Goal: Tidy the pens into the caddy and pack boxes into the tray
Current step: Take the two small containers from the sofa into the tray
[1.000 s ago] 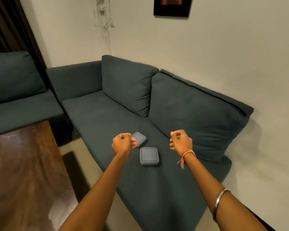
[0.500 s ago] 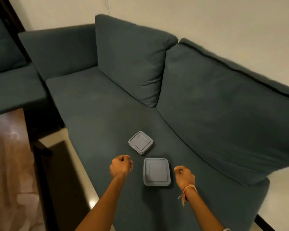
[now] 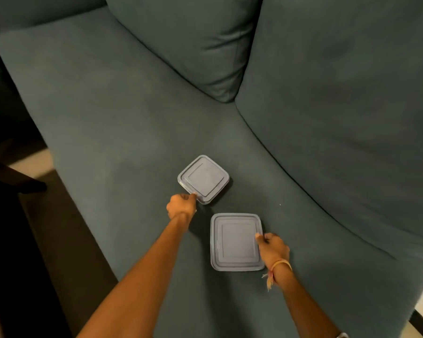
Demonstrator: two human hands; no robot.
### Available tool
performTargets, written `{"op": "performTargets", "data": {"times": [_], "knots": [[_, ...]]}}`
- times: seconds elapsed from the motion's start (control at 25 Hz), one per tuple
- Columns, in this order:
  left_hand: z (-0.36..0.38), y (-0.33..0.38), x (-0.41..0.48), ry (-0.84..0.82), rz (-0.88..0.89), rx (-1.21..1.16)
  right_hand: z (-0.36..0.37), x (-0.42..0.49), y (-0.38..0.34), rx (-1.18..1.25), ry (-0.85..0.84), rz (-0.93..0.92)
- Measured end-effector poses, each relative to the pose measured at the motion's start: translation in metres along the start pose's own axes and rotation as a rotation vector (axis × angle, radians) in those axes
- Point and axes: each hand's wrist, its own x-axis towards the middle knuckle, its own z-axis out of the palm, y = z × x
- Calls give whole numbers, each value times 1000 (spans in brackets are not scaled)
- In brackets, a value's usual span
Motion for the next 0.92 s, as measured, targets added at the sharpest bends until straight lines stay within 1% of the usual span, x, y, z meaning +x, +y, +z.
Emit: {"op": "performTargets", "data": {"times": [0.2,0.28,0.44,0.52,0.64,0.76,0.92], "knots": [[16,2,17,19,-44,99,-2,10,3,-18,11,-2],[15,1,21,17,-42,93,-5,13,3,-1,35,-16],[-7,-3,15,63,17,38,-15,14,4,-3,138,-49],[-27,-9,6,60,30,67,-26,11,0,-20,178,-71],[-61,-24,-19,50,21,121,-43,-3,-5,-31,204,-114],[-93,-39,-58,47,52,164,-57,-30,-8,-41,213,-175],[-135,-61,-134,66,103,108,-75,-85,-10,-43,169,-259]]}}
